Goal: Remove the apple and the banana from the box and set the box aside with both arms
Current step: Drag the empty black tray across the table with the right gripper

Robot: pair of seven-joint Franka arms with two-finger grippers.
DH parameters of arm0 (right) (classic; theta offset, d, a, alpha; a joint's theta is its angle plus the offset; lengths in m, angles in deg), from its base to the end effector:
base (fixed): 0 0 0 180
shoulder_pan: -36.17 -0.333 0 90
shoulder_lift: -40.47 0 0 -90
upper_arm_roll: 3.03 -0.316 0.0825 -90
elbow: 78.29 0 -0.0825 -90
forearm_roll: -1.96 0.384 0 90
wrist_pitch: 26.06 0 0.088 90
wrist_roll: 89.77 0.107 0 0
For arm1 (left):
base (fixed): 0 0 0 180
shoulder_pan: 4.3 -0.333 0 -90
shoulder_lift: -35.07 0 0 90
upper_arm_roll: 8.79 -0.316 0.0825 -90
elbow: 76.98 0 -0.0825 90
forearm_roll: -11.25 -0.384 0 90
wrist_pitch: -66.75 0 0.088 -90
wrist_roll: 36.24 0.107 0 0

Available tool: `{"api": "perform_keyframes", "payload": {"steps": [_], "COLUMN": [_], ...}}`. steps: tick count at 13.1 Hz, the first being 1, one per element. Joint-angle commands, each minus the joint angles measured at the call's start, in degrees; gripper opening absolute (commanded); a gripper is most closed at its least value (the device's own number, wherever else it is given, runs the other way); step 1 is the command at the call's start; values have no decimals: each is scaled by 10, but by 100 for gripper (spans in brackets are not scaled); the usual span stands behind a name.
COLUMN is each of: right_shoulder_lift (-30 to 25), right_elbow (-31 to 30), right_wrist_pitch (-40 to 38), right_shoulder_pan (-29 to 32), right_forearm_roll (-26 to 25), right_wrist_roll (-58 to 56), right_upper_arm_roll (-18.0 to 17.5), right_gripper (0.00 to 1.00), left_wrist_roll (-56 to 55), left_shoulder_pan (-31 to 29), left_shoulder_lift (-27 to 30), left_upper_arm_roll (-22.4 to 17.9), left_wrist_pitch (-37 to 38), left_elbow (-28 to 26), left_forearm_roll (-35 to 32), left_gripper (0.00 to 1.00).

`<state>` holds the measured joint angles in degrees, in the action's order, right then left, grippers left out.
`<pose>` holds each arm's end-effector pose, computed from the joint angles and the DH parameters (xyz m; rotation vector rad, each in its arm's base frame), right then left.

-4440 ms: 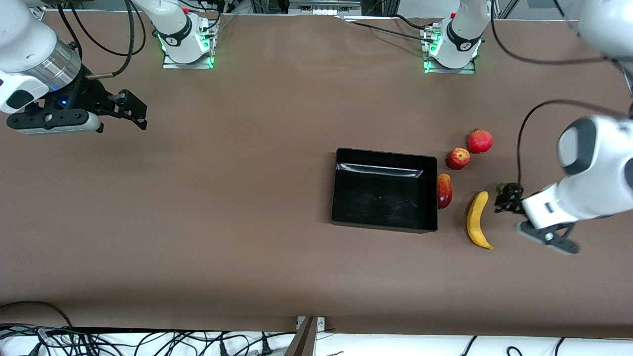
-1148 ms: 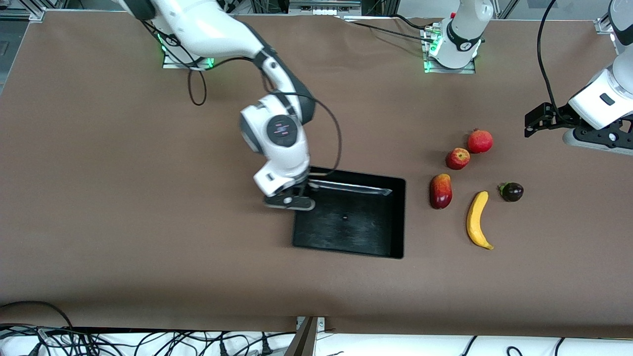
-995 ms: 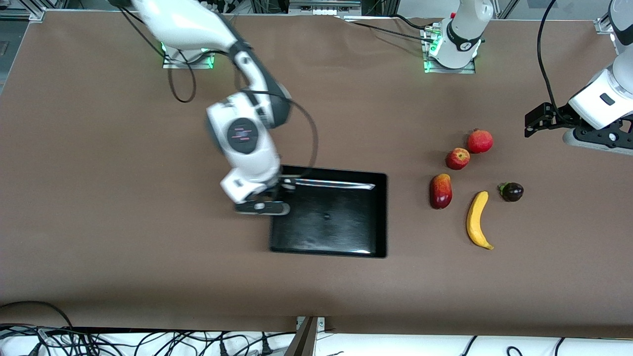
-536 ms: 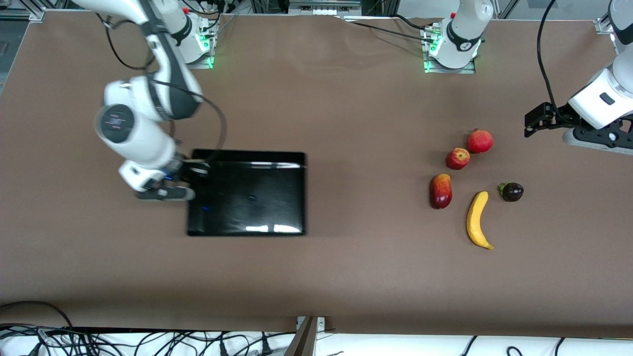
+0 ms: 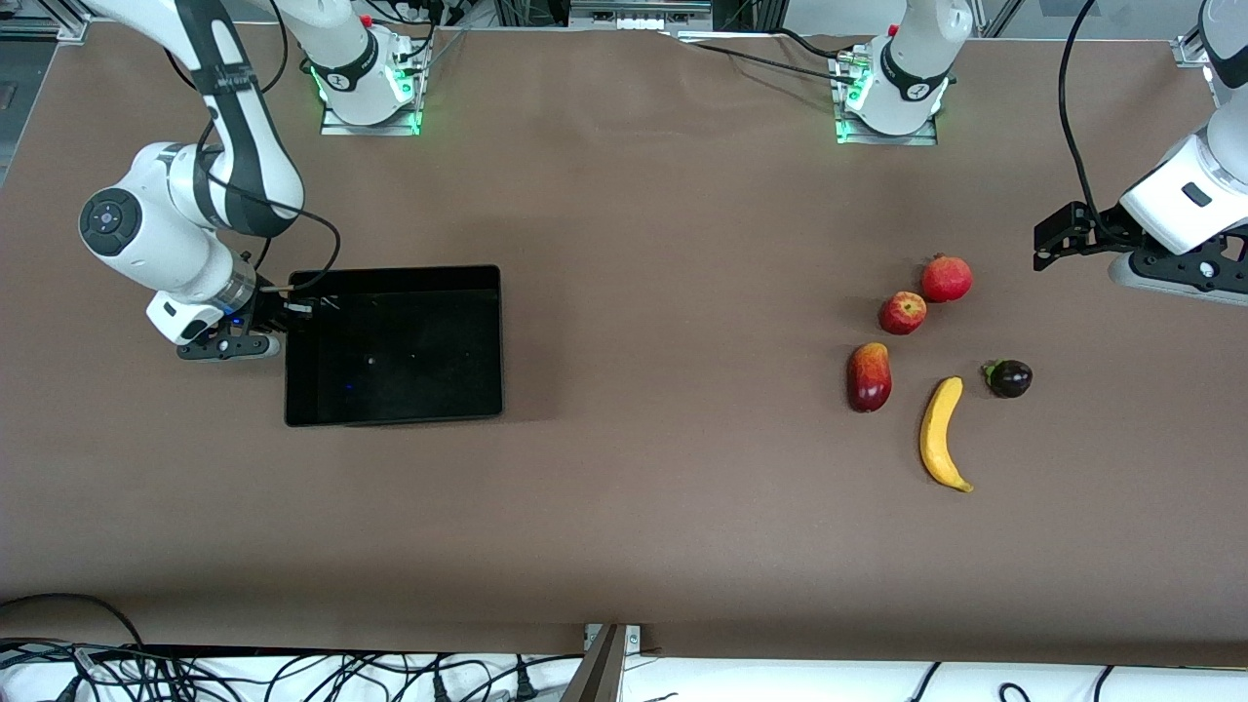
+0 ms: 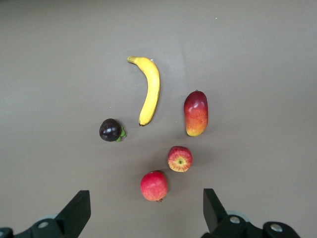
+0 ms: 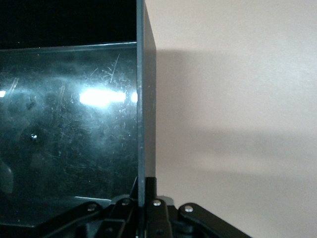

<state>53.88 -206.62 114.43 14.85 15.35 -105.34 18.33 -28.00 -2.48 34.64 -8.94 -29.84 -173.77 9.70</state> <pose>0.5428 -0.0006 0.2706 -3.0748 -0.1532 -0.0150 0.5629 -0.0138 0.5740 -3.1032 0.2741 0.0195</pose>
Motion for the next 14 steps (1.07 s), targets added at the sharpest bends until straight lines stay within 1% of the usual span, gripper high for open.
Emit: {"api": "perform_keyframes", "payload": {"steps": [1, 6, 7, 8, 9, 10, 11, 13, 14], "right_shoulder_lift": [23, 42, 42, 38, 32, 22, 13, 10, 5], "right_elbow": [0, 1, 3, 7, 14, 28, 53, 125, 170], "right_wrist_pitch": [34, 47, 46, 43, 41, 35, 2, -110, -170], "right_shoulder_pan": [7, 11, 11, 11, 9, 6, 2, -7, -8], "right_forearm_roll": [48, 49, 49, 49, 48, 49, 48, 33, 0], "right_wrist_roll": [-58, -54, -53, -53, -53, -52, -47, -6, 14], "right_upper_arm_roll": [-4, -4, -4, -4, -6, -7, -8, -4, -3], "right_gripper": [0, 1, 38, 83, 100, 100, 100, 100, 100], "left_wrist_roll": [7, 3, 3, 6, 10, 10, 8, 4, 3], "left_shoulder_pan": [1, 2, 1, 0, 0, 0, 0, 1, 1], "left_shoulder_lift": [0, 0, 0, 0, 2, 2, 2, 2, 2], "left_upper_arm_roll": [2, 2, 9, 10, 10, 10, 11, 14, 16], "left_wrist_pitch": [6, 17, 17, 18, 19, 22, 24, 23, 23], "left_elbow": [9, 9, 9, 9, 9, 9, 9, 10, 10], "left_forearm_roll": [-10, -10, -10, -11, -11, -11, -11, -11, -11], "left_gripper": [100, 100, 100, 100, 100, 100, 100, 100, 100]}}
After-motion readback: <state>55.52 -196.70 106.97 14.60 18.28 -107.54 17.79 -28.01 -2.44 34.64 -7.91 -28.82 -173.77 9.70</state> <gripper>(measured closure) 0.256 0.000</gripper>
